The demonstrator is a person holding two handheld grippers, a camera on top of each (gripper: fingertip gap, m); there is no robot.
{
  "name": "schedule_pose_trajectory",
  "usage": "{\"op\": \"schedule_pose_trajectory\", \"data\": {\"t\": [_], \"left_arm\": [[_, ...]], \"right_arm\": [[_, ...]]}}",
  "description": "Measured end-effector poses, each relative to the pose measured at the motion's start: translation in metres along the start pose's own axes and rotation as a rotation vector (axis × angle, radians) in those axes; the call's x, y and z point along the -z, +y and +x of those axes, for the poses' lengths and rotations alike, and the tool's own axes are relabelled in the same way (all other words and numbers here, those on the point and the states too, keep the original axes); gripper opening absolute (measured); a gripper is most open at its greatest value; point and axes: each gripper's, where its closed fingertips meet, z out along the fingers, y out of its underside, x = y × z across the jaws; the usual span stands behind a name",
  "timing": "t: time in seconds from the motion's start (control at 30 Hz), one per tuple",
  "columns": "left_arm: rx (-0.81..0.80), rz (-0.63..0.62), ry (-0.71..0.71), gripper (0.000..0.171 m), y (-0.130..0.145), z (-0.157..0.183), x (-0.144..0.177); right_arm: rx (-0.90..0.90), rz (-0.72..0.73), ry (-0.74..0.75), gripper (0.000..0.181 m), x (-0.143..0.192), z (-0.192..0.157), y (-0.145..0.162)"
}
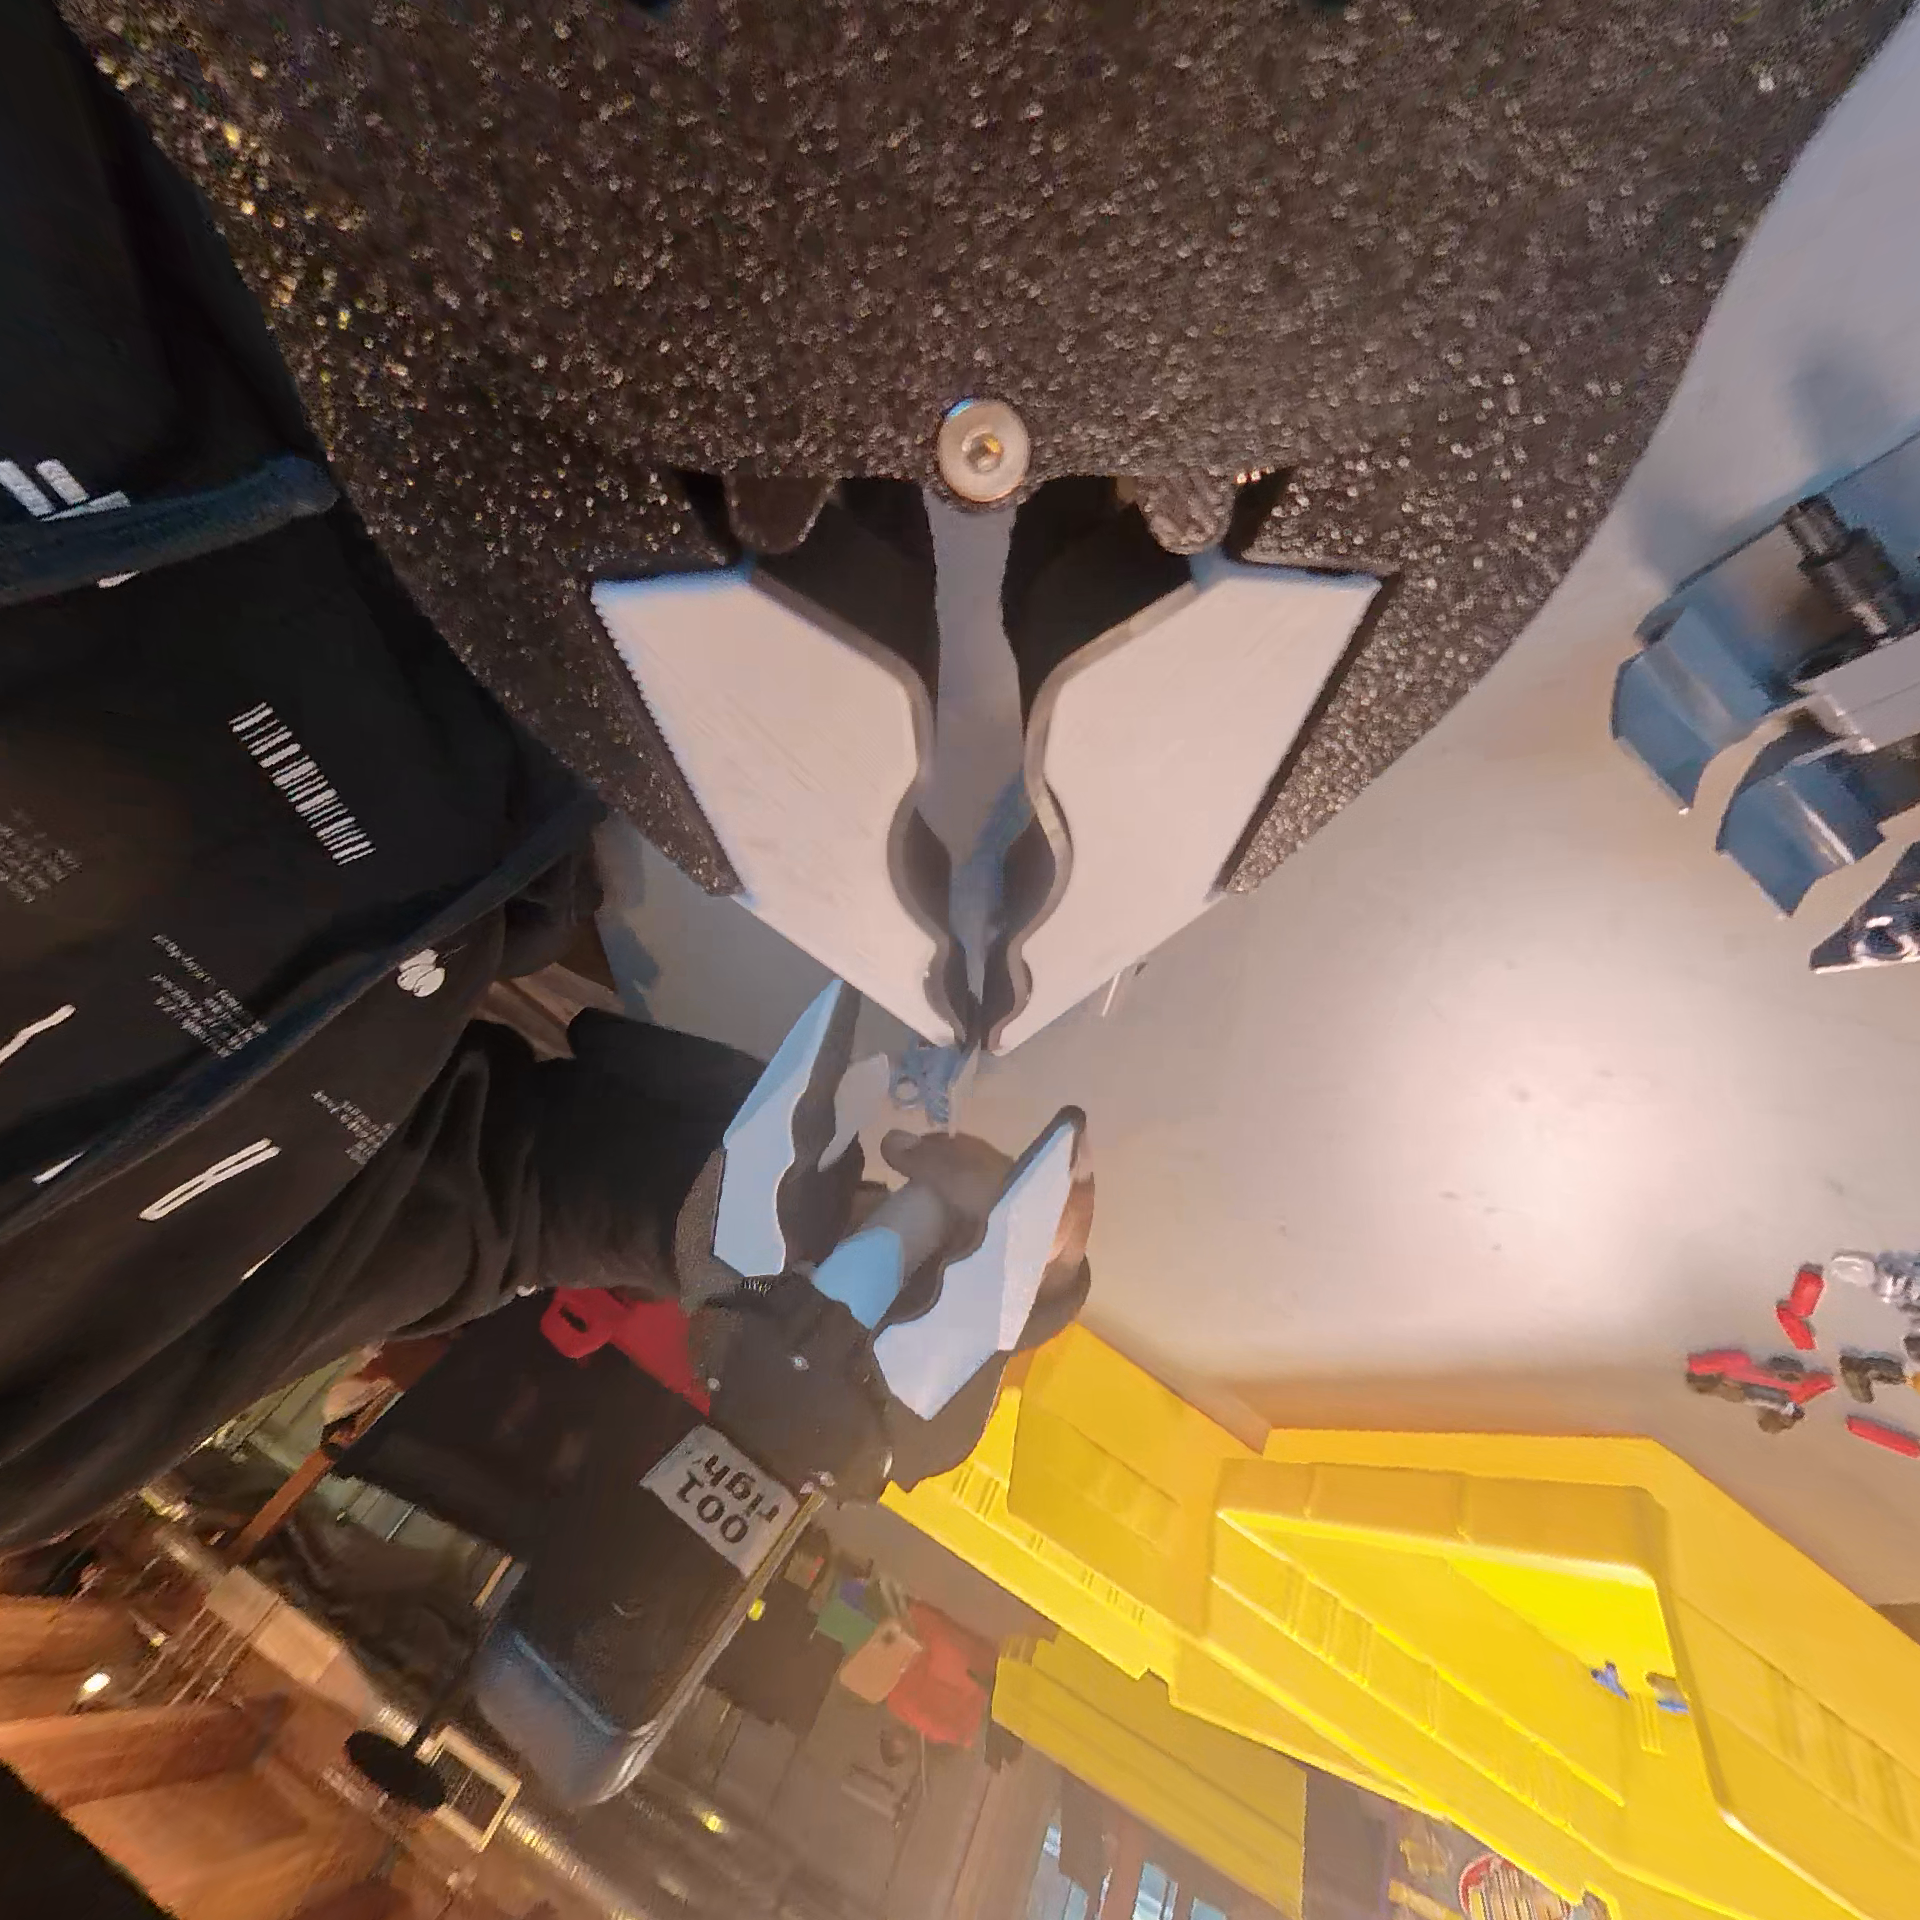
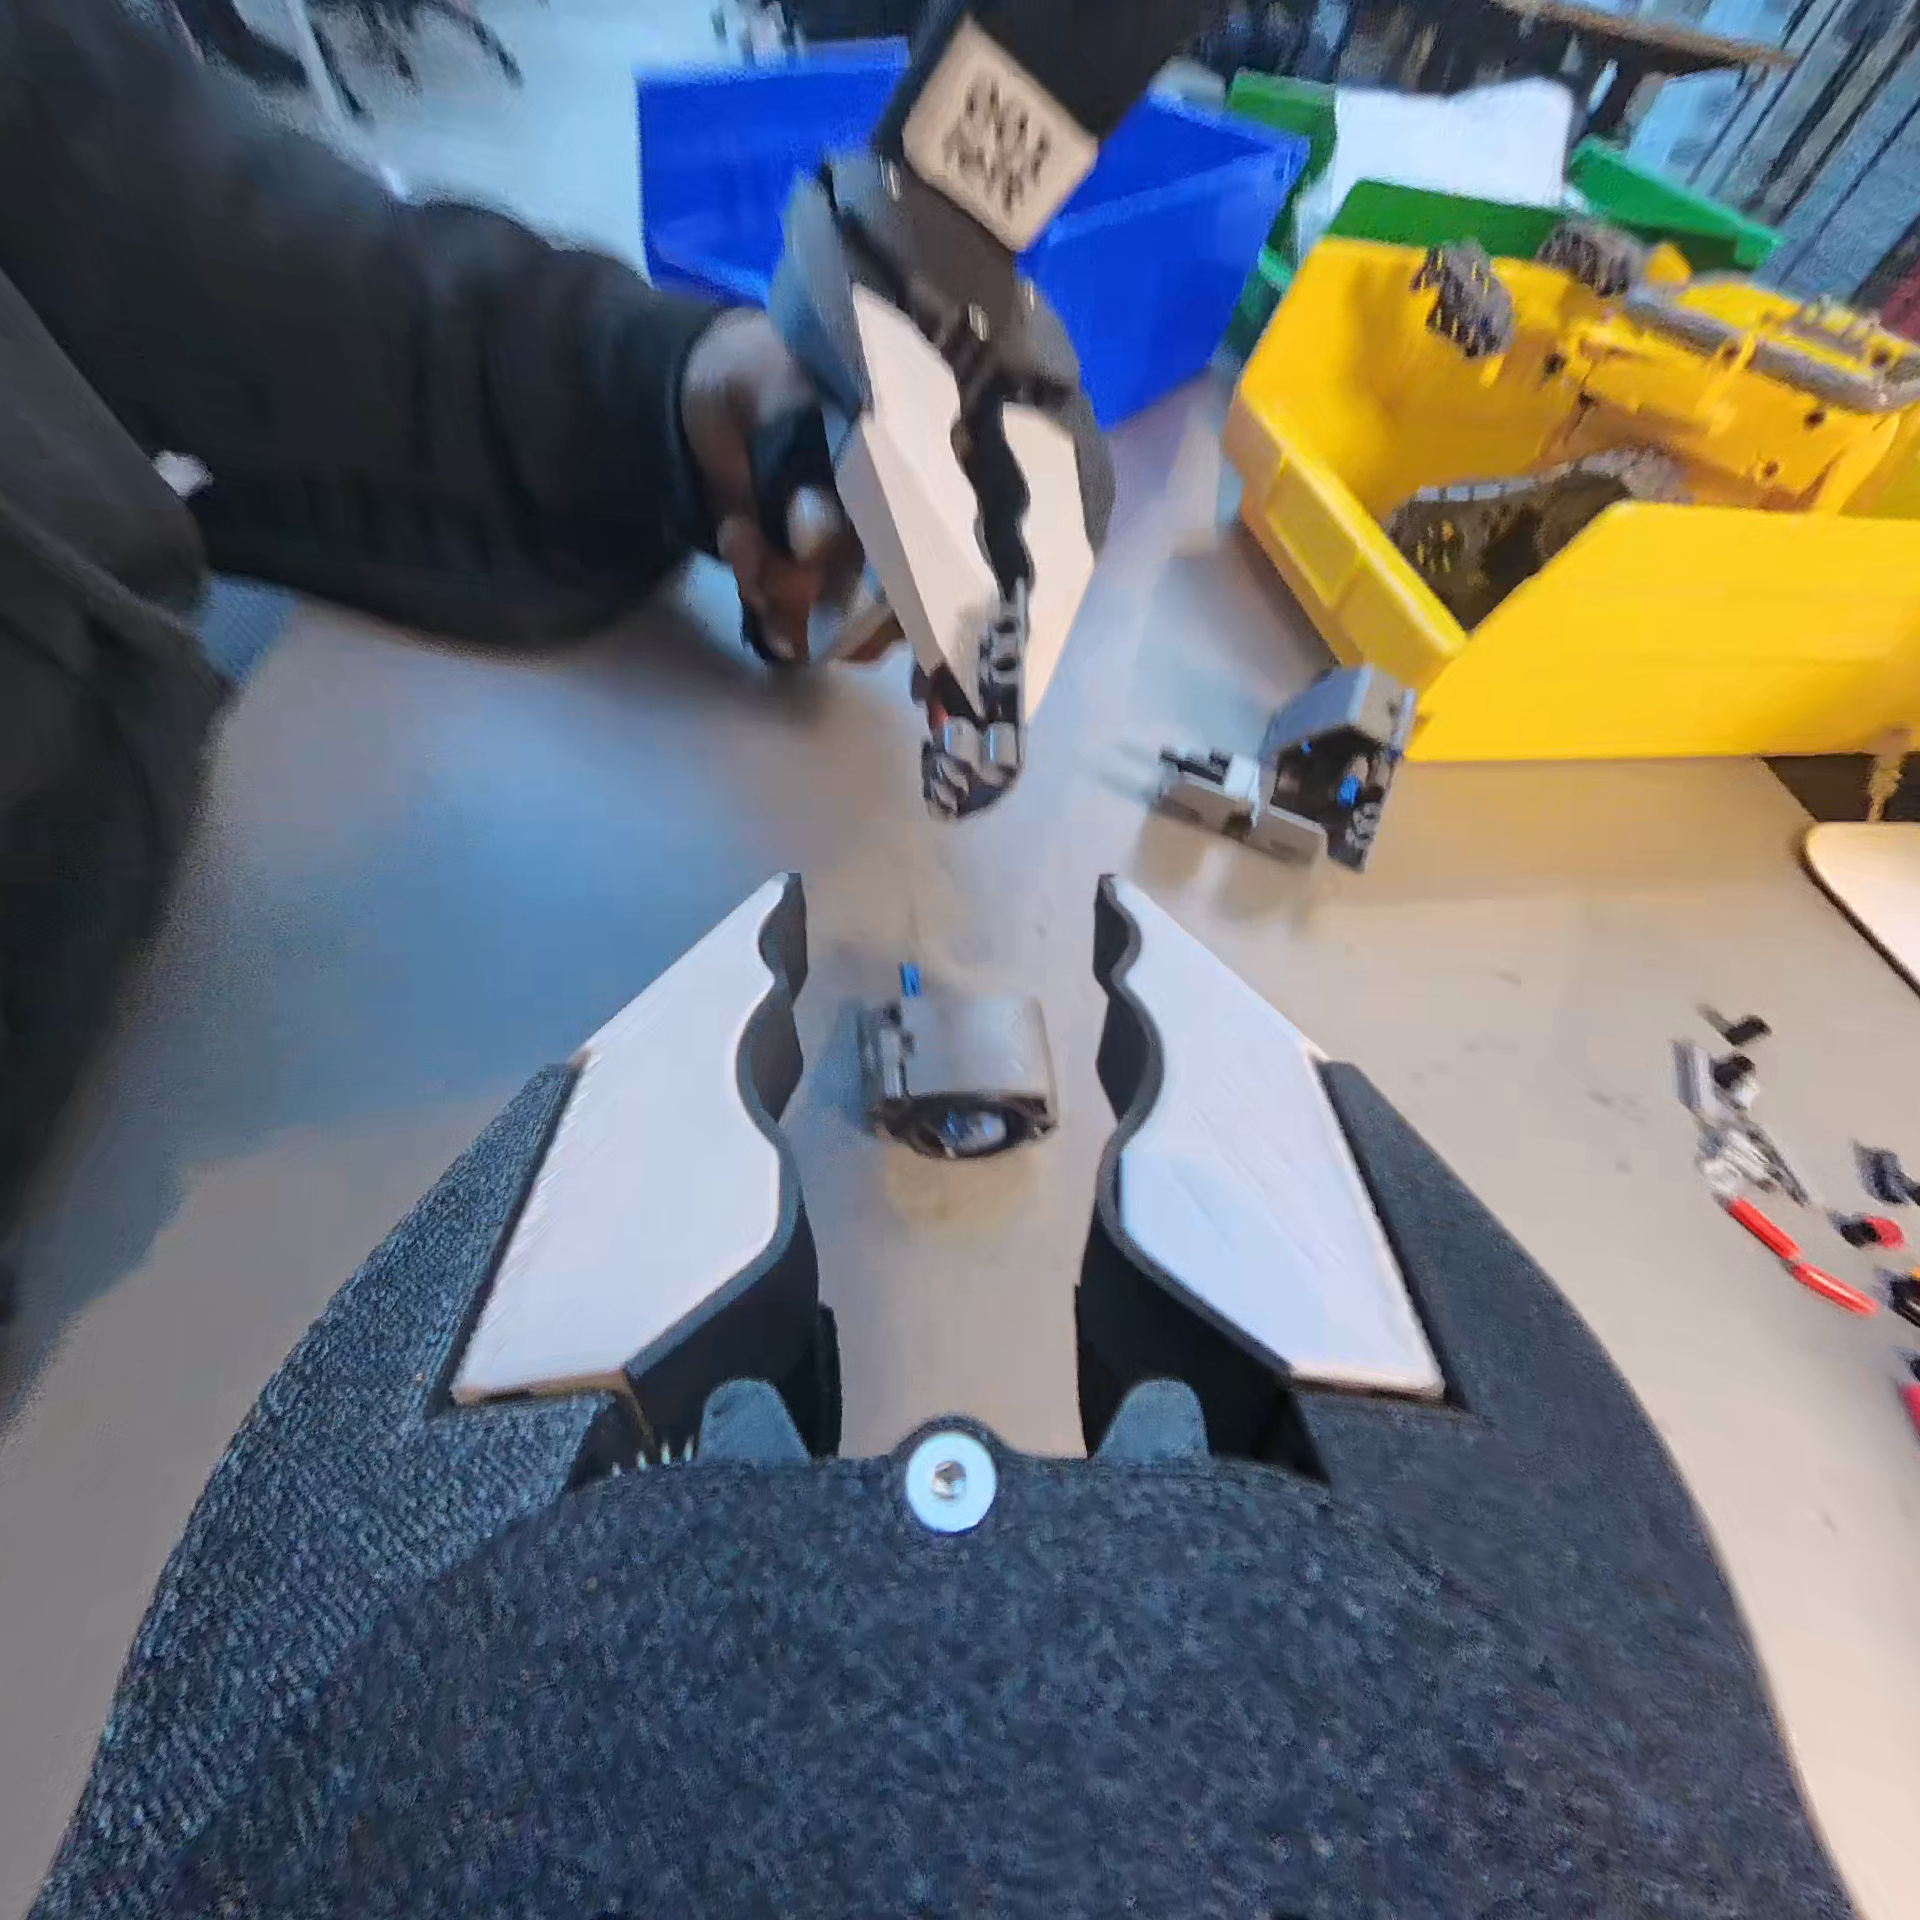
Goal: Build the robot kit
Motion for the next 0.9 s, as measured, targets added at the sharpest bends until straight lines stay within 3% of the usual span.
{"op": "schedule_pose_trajectory", "data": {"t": [0.13,0.3,0.47,0.73,0.9], "left_arm": [[0.004,0.05,0.042,0.001,-0.007,0.009,-0.005],[0.009,0.078,0.079,0.001,-0.009,0.017,-0.008],[-0.017,0.05,0.065,0.002,-0.006,0.018,-0.01],[-0.161,-0.115,-0.024,0.008,0.016,0.015,-0.015],[-0.175,-0.147,0.029,0.007,0.022,0.024,-0.016]], "right_arm": [[-0.09,0.152,-0.045,0.038,0.004,-0.007,-0.032],[-0.118,0.169,-0.032,0.014,0.008,-0.004,-0.037],[-0.18,0.157,-0.084,0.013,0.01,-0.005,-0.034],[-0.156,0.046,-0.143,0.013,0.004,-0.013,-0.013],[-0.171,0.058,-0.214,0.013,0.005,-0.021,-0.013]]}}
